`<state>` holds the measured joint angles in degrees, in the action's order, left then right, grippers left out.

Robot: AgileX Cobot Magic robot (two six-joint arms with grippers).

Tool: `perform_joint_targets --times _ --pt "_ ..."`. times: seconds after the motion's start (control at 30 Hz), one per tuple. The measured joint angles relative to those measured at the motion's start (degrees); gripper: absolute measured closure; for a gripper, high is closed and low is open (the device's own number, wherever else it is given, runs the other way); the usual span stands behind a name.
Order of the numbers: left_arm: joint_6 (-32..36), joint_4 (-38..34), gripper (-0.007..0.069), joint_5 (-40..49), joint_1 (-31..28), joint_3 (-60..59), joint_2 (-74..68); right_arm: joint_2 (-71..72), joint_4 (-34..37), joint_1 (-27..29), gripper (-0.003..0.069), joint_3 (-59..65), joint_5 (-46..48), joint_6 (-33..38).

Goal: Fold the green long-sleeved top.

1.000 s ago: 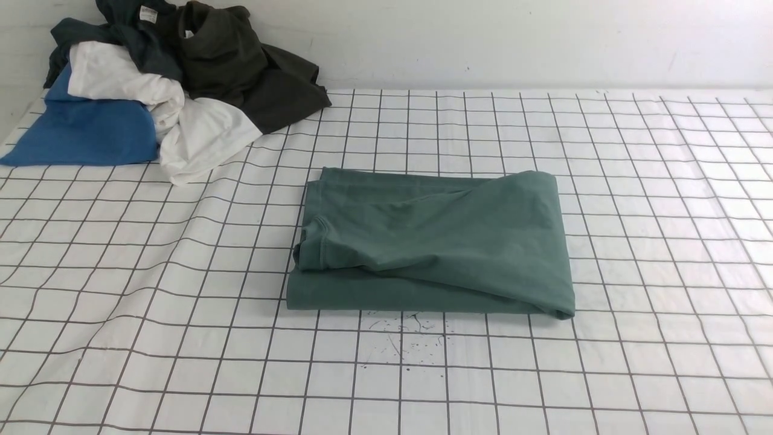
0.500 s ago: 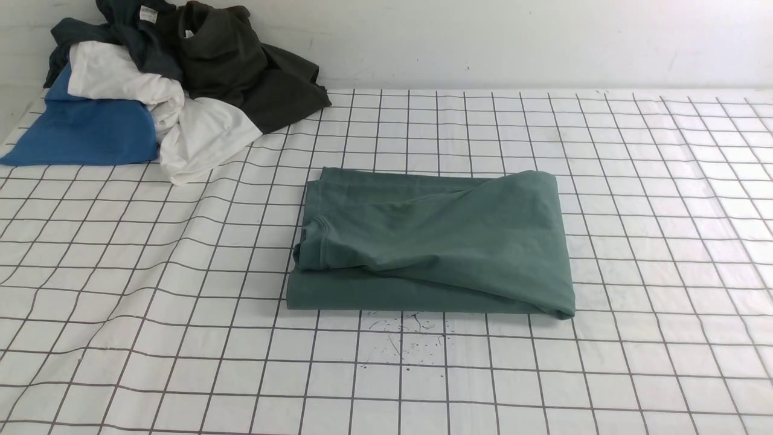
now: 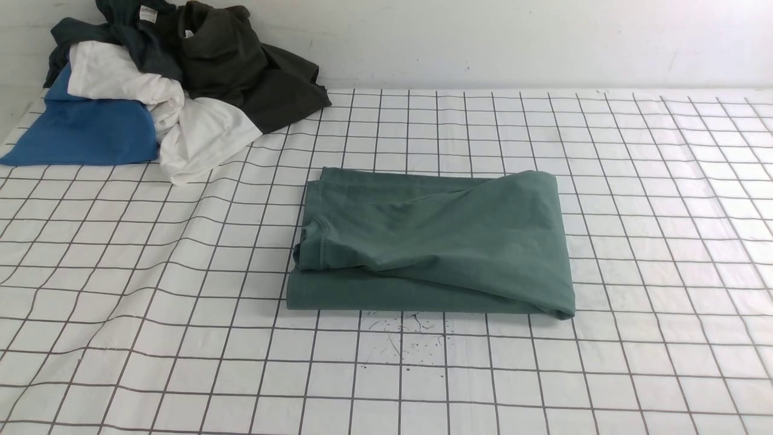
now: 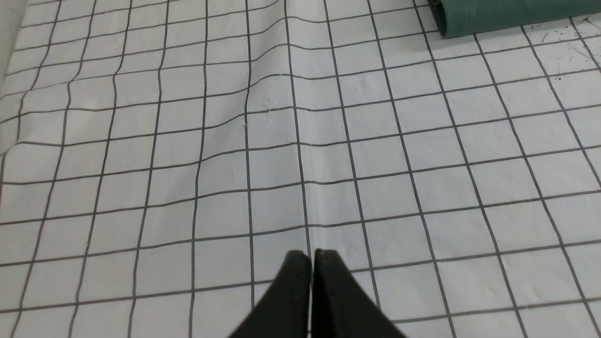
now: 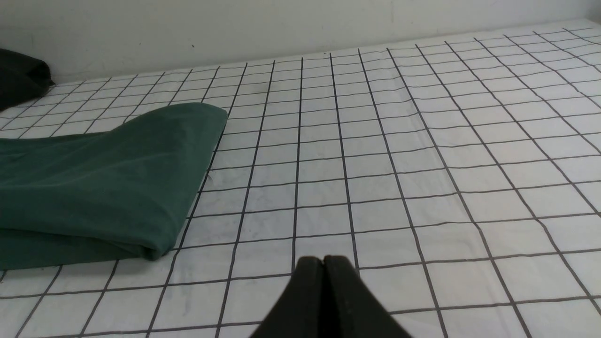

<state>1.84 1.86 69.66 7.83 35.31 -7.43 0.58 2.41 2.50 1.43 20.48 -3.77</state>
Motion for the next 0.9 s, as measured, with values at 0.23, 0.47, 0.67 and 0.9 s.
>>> perform_joint_targets --times 0.23,0.47,0.67,0.9 --pt "-0.51 1.30 0.0631 -35.61 -0.22 -14.50 2.02 0.00 0.00 0.00 0.0673 -0.02 0.07 -0.05" --pt "-0.71 -3.57 0.0631 -55.07 -5.90 -31.49 7.15 0.00 0.01 0.00 0.0673 -0.02 0.07 -0.11" --pt "0.42 -8.13 0.0631 -50.48 -8.73 -36.85 8.05 0.00 0.18 0.00 0.0673 -0.02 0.12 -0.16" --pt "0.62 -8.13 0.0631 -49.57 -8.85 -36.73 8.05 0.00 0.18 0.00 0.0673 -0.02 0.12 -0.16"
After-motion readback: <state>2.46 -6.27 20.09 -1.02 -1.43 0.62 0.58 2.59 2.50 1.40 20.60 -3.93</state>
